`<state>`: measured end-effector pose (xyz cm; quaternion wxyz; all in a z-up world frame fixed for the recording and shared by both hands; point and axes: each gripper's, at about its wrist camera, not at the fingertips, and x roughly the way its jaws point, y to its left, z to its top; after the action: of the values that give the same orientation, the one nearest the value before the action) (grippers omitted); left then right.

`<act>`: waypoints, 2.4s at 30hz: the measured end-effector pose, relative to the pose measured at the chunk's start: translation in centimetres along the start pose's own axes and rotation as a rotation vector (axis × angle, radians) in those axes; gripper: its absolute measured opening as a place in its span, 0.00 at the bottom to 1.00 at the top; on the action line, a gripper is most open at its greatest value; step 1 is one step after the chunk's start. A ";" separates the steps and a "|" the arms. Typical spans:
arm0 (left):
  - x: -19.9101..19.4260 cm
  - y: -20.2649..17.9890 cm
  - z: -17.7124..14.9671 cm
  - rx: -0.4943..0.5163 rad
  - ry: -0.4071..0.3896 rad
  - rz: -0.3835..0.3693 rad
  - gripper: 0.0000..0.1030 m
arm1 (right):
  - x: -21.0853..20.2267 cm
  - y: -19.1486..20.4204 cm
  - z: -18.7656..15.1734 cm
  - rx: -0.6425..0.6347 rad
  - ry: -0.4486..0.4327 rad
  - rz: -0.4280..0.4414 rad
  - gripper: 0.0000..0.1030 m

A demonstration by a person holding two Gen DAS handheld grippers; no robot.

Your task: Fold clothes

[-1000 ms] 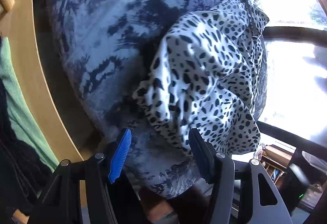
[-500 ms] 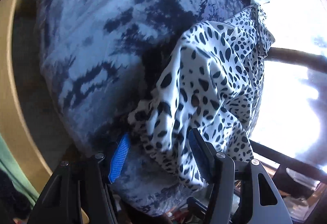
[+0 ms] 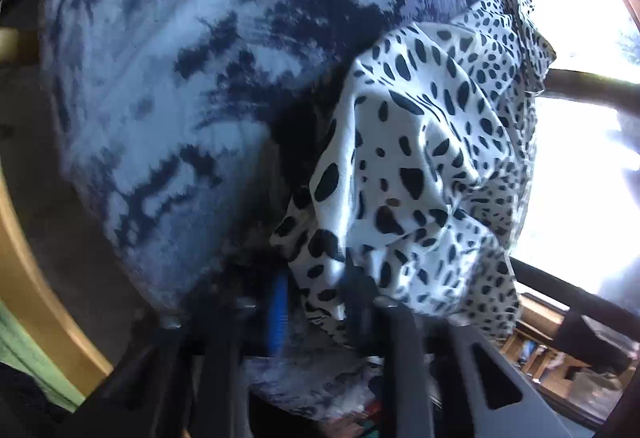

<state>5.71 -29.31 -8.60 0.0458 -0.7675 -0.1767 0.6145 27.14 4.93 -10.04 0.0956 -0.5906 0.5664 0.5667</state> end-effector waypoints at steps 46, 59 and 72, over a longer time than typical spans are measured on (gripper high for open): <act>-5.6 -5.7 -2.3 0.082 -0.125 0.000 0.05 | -0.9 2.4 4.2 0.371 0.012 0.069 0.29; -9.1 -7.1 -2.0 0.165 -0.224 0.244 0.01 | -7.0 8.1 1.4 0.160 0.066 0.042 0.05; -13.8 -4.7 -2.7 0.246 -0.202 0.424 0.01 | -10.0 14.2 -5.3 -0.029 0.273 0.041 0.04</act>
<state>4.81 -29.01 6.20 -0.0086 -0.7107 0.0603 0.7009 21.86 1.72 7.05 -0.0023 -0.6519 0.5778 0.4910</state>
